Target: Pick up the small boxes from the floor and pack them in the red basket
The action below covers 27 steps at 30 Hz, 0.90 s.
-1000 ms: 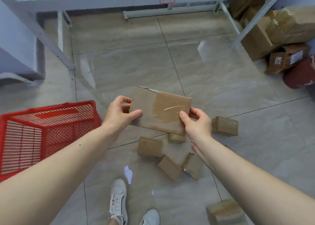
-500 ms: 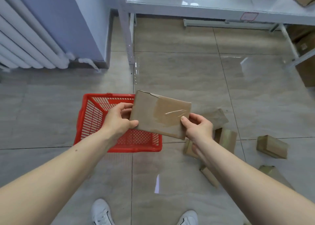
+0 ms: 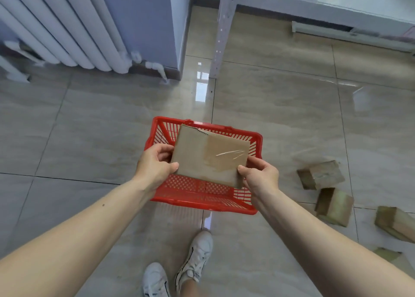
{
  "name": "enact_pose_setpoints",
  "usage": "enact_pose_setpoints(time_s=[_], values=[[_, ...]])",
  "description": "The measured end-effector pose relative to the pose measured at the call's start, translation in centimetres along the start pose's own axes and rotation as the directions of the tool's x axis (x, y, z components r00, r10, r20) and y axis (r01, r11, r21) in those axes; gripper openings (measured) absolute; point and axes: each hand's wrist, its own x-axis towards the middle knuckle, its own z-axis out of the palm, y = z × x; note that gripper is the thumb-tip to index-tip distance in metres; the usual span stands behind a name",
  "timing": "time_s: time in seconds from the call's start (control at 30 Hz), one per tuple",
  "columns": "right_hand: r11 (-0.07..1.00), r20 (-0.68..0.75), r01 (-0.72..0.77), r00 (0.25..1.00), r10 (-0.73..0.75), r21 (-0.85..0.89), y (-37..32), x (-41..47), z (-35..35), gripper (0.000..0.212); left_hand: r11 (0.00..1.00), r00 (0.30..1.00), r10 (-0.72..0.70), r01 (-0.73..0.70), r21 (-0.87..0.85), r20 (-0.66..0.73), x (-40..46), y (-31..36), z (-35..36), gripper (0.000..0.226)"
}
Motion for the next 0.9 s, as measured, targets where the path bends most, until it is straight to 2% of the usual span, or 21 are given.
enact_pose_setpoints(time_s=[0.23,0.37,0.57,0.73,0.9], values=[[0.993,0.025,-0.051,0.998,0.054,-0.11,2.0,4.9,4.2,0.035,0.996,0.989,-0.086,0.083,-0.024,-0.119,5.9,-4.3,0.0,0.05],[0.989,0.059,-0.05,0.997,0.058,-0.139,4.2,8.5,7.2,0.036,0.997,0.979,-0.06,0.068,0.037,-0.193,9.6,-7.5,0.5,0.048],[0.984,0.039,-0.026,0.999,0.034,-0.175,9.9,14.9,11.3,0.039,0.978,0.989,-0.024,0.054,0.2,-0.147,16.6,-13.5,1.9,0.04],[0.988,0.115,-0.054,0.991,0.071,-0.148,14.5,19.9,14.4,0.046,0.942,0.997,-0.02,0.043,0.334,-0.072,21.6,-17.6,2.6,0.045],[0.989,0.196,-0.135,0.97,0.144,-0.055,17.0,23.2,16.5,0.05,0.947,0.999,-0.033,0.043,0.318,-0.039,24.7,-20.2,3.0,0.05]])
